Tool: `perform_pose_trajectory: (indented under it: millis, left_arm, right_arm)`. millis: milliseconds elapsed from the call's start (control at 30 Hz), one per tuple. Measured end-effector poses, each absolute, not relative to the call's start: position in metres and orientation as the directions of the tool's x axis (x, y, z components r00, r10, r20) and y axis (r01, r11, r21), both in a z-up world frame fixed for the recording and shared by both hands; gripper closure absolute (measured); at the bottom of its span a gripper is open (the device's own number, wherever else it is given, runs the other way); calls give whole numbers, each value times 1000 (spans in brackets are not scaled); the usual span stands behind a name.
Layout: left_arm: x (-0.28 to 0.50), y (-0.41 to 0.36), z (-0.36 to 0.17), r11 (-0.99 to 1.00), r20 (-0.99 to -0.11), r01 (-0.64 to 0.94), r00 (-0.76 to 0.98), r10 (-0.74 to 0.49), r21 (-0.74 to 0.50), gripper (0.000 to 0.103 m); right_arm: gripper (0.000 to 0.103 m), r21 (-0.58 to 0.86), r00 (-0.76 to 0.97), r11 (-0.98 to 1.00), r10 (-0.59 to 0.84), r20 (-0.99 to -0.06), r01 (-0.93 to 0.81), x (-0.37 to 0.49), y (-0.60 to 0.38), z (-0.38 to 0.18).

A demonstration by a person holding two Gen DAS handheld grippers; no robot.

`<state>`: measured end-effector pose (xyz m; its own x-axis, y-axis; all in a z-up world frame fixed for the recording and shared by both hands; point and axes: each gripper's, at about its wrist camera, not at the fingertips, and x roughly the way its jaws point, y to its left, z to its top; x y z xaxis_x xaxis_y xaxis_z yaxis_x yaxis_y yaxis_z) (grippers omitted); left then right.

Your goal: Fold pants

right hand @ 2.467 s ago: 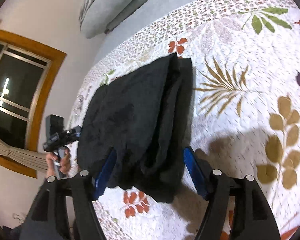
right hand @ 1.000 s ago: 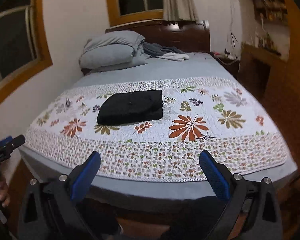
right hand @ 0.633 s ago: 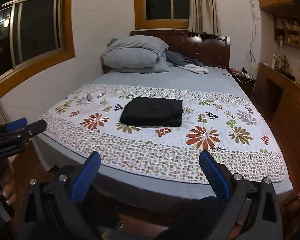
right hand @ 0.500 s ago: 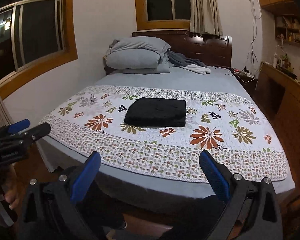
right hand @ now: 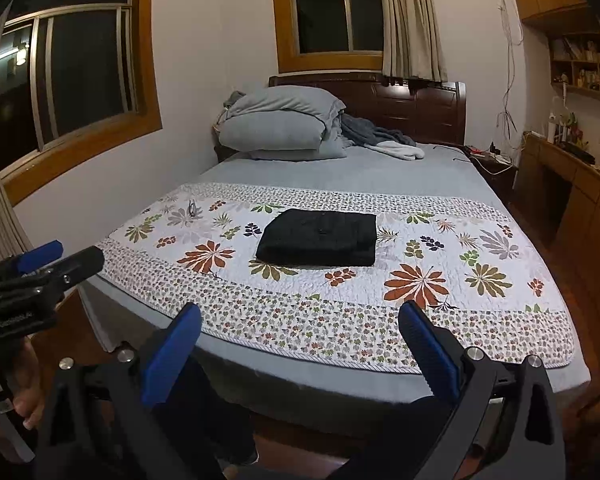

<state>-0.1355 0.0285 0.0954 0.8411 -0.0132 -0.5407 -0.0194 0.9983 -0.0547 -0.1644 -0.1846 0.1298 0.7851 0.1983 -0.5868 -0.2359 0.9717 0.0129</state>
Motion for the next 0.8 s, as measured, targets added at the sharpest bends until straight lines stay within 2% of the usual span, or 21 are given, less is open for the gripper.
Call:
perform_pose_trajectory:
  millis: [800]
  left_arm:
    - [-110,31,64,999,-584,-17,812,-16,-52,3]
  right_arm:
    - [3,-12,765,966,195,-614,-256,-141,-171,112]
